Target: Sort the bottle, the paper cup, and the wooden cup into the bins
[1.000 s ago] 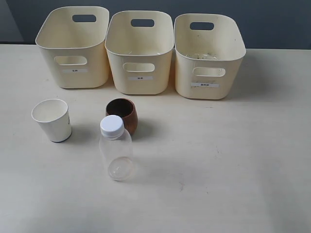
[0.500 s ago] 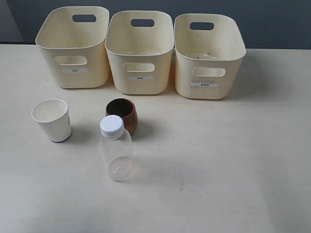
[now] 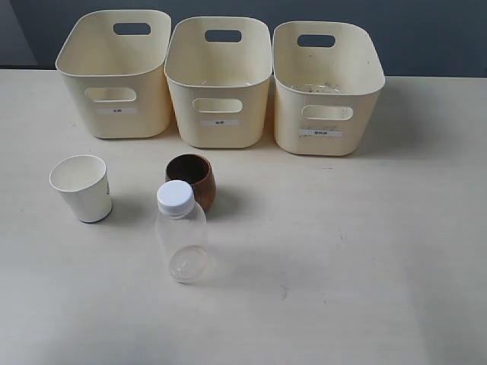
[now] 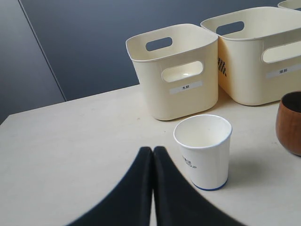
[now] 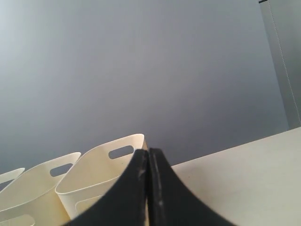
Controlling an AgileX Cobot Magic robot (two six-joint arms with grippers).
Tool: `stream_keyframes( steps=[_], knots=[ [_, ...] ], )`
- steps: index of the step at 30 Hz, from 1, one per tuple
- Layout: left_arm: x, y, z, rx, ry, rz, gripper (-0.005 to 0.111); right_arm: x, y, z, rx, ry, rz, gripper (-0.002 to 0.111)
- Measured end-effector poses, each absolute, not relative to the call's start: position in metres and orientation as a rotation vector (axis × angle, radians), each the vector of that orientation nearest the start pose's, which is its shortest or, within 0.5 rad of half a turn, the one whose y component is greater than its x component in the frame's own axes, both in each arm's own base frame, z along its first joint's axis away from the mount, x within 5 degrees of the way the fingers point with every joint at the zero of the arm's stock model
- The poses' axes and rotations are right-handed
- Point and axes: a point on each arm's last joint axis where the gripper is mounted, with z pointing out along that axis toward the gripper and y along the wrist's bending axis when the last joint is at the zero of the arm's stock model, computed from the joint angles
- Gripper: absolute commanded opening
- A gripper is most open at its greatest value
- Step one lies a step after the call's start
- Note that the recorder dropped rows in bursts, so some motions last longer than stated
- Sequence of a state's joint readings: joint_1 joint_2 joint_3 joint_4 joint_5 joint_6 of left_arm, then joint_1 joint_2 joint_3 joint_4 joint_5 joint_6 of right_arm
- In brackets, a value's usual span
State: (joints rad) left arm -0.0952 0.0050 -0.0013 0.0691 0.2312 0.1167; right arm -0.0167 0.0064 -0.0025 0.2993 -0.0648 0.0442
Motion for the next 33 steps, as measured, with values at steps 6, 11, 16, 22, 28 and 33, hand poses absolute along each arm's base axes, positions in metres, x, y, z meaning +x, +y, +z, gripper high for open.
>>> stream_keyframes(
  steps=[6,11,16,22,28,33],
  knots=[
    [0.056,-0.004,0.192,0.227,1.703,0.079,0.0,0.055,-0.004,0.225,0.278,1.343,0.251,-0.001],
    [0.056,-0.004,0.192,0.227,1.703,0.079,0.0,0.052,-0.006,0.235,0.295,1.269,0.27,-0.001],
    [0.056,-0.004,0.192,0.227,1.703,0.079,0.0,0.048,-0.006,0.276,0.292,1.184,0.293,-0.001],
    [0.056,-0.004,0.192,0.227,1.703,0.079,0.0,0.059,-0.006,0.319,0.288,1.18,0.293,-0.001],
    [0.056,-0.004,0.192,0.227,1.703,0.079,0.0,0.083,-0.002,0.368,0.208,1.271,0.24,-0.001],
    [0.056,-0.004,0.192,0.227,1.703,0.079,0.0,0.107,0.008,0.396,0.081,1.406,0.226,-0.001]
  ],
)
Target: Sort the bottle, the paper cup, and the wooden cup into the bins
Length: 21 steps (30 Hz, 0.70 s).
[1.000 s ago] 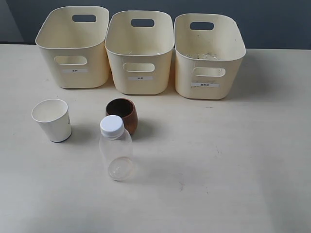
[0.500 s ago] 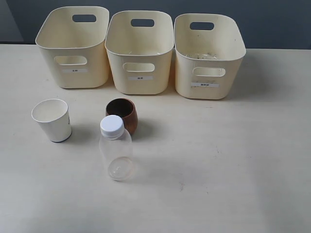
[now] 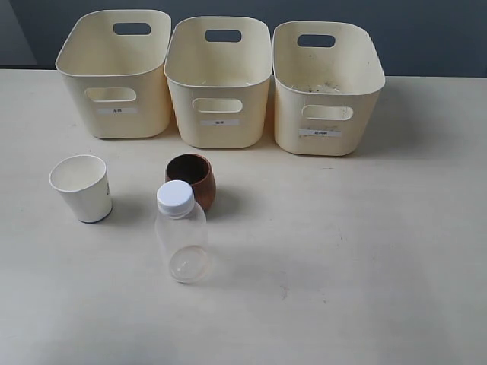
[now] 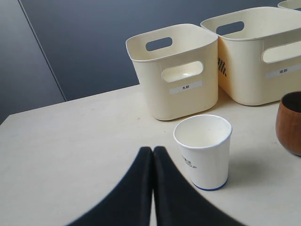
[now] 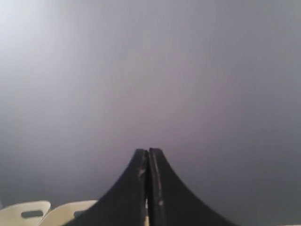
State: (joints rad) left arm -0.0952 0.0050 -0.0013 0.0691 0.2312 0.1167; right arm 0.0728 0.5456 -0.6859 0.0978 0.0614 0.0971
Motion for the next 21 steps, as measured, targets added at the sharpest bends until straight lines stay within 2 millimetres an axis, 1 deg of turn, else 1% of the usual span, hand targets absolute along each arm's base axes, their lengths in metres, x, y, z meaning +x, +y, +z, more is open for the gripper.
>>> stream_keyframes(
  steps=[4,7,10,13,17,21],
  knots=[
    [0.056,-0.004,0.192,0.227,1.703,0.079,0.0,0.127,0.024,0.411,-0.057,1.504,0.25,-0.001],
    [0.056,-0.004,0.192,0.227,1.703,0.079,0.0,0.143,0.043,0.413,-0.189,1.583,0.276,-0.001],
    [0.056,-0.004,0.192,0.227,1.703,0.079,0.0,0.157,0.062,0.41,-0.307,1.649,0.303,-0.001],
    [0.056,-0.004,0.192,0.227,1.703,0.079,0.0,0.172,0.087,0.399,-0.445,1.726,0.329,-0.001],
    [0.056,-0.004,0.192,0.227,1.703,0.079,0.0,0.192,0.122,0.376,-0.6,1.816,0.353,-0.001],
    [0.056,-0.004,0.192,0.227,1.703,0.079,0.0,0.206,0.151,0.355,-0.719,1.887,0.362,-0.001]
  ],
)
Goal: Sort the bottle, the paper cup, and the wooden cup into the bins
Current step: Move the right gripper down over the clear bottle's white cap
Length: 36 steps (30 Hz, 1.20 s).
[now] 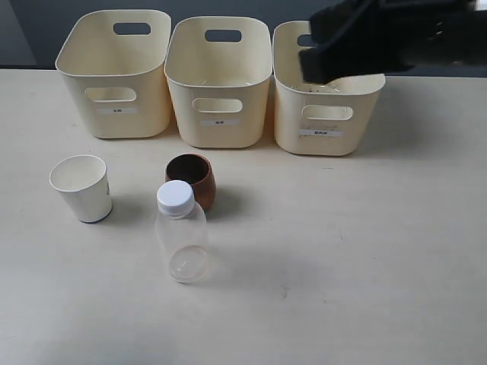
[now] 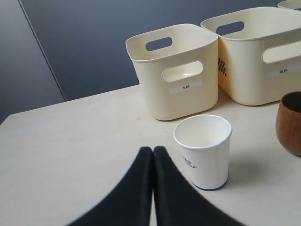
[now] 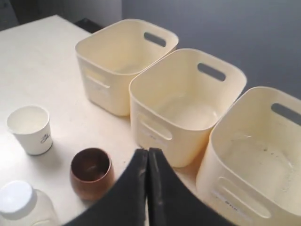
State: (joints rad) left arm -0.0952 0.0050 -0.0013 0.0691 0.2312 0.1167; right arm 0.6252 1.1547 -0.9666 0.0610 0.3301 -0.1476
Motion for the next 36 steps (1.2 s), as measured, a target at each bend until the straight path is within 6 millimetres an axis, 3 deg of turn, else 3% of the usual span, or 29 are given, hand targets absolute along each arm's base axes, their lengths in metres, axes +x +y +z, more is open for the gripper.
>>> stream_keyframes(
  steps=[5,13,29,32,36],
  knots=[
    [0.056,-0.004,0.192,0.227,1.703,0.079,0.0,0.219,0.184,0.331,-0.854,1.963,0.362,-0.001],
    [0.056,-0.004,0.192,0.227,1.703,0.079,0.0,0.222,0.215,0.316,-0.97,1.984,0.378,-0.001],
    [0.056,-0.004,0.192,0.227,1.703,0.079,0.0,0.229,0.235,0.268,-1.152,2.117,0.309,0.0],
    [0.056,-0.004,0.192,0.227,1.703,0.079,0.0,0.227,0.239,0.264,-1.182,2.116,0.316,0.01],
    [0.056,-0.004,0.192,0.227,1.703,0.079,0.0,0.218,0.249,0.262,-1.225,2.103,0.356,0.035]
  ],
)
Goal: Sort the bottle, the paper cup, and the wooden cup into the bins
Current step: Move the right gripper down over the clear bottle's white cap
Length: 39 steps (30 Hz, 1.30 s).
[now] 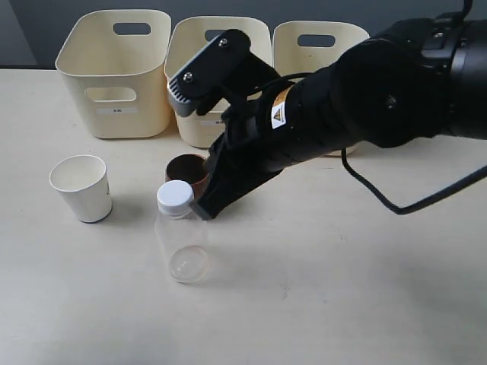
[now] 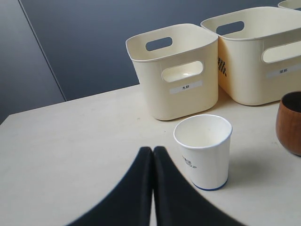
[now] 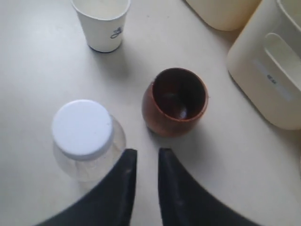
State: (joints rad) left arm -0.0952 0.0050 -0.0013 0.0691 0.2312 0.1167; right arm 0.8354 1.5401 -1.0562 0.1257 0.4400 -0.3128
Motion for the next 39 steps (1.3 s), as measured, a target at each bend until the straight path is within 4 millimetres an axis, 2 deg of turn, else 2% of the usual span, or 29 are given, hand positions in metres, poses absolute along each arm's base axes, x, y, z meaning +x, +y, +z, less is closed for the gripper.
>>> stream_keyframes(
  steps=[1,3,9,16,27,39],
  knots=[
    [0.056,-0.004,0.192,0.227,1.703,0.079,0.0,0.215,0.251,0.263,-1.236,2.098,0.364,0.043],
    [0.056,-0.004,0.192,0.227,1.703,0.079,0.0,0.21,0.255,0.263,-1.254,2.09,0.381,0.05],
    [0.056,-0.004,0.192,0.227,1.703,0.079,0.0,0.2,0.266,0.264,-1.243,2.079,0.451,0.06],
    [0.056,-0.004,0.192,0.227,1.703,0.079,0.0,0.196,0.271,0.264,-1.215,2.095,0.508,0.078],
    [0.056,-0.004,0.192,0.227,1.703,0.079,0.0,0.201,0.28,0.242,-1.203,2.164,0.521,0.079],
    [0.056,-0.004,0.192,0.227,1.703,0.079,0.0,0.21,0.288,0.229,-1.17,2.136,0.509,0.079]
  ],
)
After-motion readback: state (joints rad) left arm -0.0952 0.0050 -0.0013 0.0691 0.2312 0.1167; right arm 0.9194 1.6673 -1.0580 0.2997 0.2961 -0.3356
